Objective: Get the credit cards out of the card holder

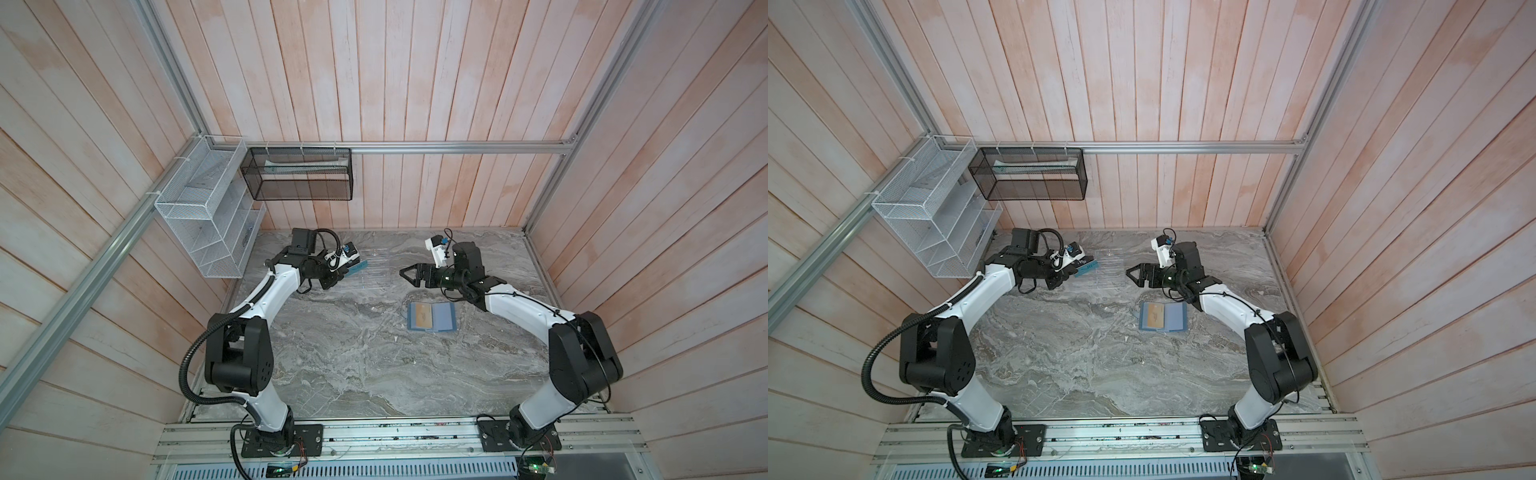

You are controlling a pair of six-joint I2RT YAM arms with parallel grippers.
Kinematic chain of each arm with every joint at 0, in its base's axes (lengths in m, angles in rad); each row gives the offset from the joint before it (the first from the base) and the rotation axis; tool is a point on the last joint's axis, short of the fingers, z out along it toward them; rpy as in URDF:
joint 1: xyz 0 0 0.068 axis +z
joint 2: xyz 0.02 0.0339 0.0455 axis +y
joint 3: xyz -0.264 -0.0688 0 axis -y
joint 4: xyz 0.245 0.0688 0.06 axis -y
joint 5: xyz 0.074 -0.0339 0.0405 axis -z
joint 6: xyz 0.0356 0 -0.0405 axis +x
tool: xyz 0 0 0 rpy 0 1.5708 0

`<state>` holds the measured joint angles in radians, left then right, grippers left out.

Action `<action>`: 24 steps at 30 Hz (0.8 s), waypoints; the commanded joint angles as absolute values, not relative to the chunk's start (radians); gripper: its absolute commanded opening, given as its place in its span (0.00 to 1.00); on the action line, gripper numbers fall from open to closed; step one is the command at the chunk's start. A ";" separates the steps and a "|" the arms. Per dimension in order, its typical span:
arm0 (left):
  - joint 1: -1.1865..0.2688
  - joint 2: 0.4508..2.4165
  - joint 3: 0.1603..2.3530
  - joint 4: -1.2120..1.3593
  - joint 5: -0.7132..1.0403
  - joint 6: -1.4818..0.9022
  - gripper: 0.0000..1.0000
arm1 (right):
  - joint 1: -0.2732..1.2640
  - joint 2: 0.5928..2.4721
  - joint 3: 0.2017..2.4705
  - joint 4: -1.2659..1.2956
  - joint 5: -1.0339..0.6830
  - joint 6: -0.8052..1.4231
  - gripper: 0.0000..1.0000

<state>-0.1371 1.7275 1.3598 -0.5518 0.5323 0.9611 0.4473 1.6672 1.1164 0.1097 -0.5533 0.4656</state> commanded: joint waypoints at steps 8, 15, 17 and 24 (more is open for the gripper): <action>-0.051 1.823 1.467 -0.587 0.566 1.244 0.00 | 0.492 1.816 1.305 -0.025 -0.533 0.401 0.98; -0.024 1.875 1.526 -0.611 0.626 1.337 0.00 | 0.521 1.875 1.359 -0.032 -0.516 0.386 0.98; -0.026 1.887 1.518 -0.611 0.630 1.367 0.00 | 0.529 1.893 1.381 -0.044 -0.509 0.379 0.98; -0.028 1.914 1.495 -0.593 0.626 1.430 0.00 | 0.535 1.949 1.446 -0.067 -0.491 0.374 0.98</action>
